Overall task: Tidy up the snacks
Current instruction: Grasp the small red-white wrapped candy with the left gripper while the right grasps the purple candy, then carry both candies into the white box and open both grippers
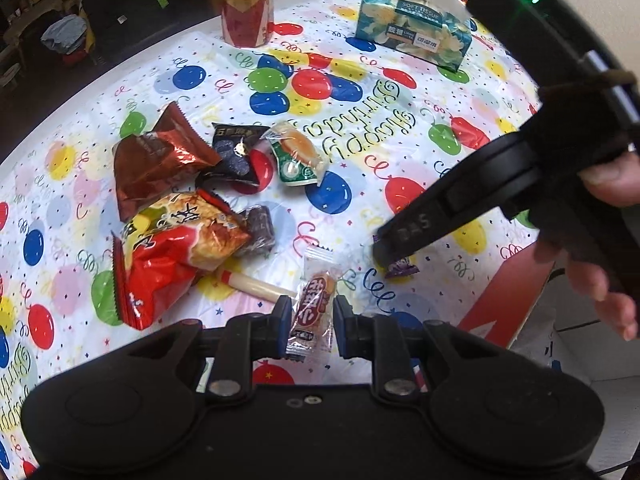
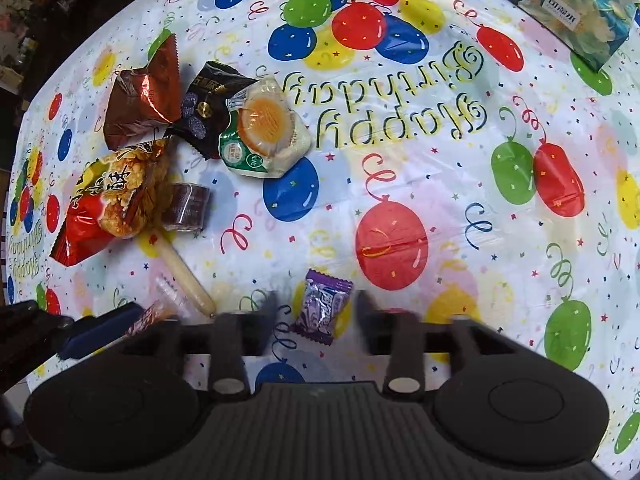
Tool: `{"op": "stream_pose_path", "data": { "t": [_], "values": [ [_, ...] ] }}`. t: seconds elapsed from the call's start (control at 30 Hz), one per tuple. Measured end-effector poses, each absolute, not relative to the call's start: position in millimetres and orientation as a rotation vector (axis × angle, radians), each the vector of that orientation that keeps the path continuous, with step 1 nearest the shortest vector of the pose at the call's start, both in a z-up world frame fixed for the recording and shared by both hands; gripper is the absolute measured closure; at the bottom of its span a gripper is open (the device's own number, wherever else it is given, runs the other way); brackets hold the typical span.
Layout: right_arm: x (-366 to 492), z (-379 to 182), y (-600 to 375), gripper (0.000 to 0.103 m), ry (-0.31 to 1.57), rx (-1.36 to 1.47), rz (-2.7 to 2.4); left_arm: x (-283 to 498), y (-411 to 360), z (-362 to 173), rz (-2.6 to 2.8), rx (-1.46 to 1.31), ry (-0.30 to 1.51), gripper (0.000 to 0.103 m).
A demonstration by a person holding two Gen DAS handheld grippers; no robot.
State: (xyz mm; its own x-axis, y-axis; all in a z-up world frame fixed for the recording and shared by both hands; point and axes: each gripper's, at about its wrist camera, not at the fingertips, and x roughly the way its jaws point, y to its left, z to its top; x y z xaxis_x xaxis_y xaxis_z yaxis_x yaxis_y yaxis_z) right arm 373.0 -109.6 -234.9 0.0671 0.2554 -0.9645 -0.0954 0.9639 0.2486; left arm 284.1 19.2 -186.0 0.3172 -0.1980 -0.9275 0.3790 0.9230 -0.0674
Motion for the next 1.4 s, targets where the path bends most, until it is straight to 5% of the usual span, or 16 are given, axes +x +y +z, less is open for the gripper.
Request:
{"op": "stream_pose_path", "data": {
  "t": [0.3,0.4,0.47,0.63,1.4],
  "values": [
    [374,-246,-102,0.048,1.506,0.116,0.239,282,26,-182,-0.362,0.158,1.187,0.084],
    [371,-245,-96,0.058,1.485,0.068,0.225,282,27,-183,-0.358,0.159,1.188,0.084],
    [371,-244,-96,0.076,1.474,0.049,0.213,281,27,-182,-0.356,0.158,1.187,0.084],
    [365,-243,-96,0.083,1.45,0.02,0.229,279,27,-180,-0.349,0.154,1.184,0.084],
    [294,-119,-143,0.083,1.243,0.045,0.365,216,14,-112,-0.378,0.157,1.072,0.084]
  ]
}}
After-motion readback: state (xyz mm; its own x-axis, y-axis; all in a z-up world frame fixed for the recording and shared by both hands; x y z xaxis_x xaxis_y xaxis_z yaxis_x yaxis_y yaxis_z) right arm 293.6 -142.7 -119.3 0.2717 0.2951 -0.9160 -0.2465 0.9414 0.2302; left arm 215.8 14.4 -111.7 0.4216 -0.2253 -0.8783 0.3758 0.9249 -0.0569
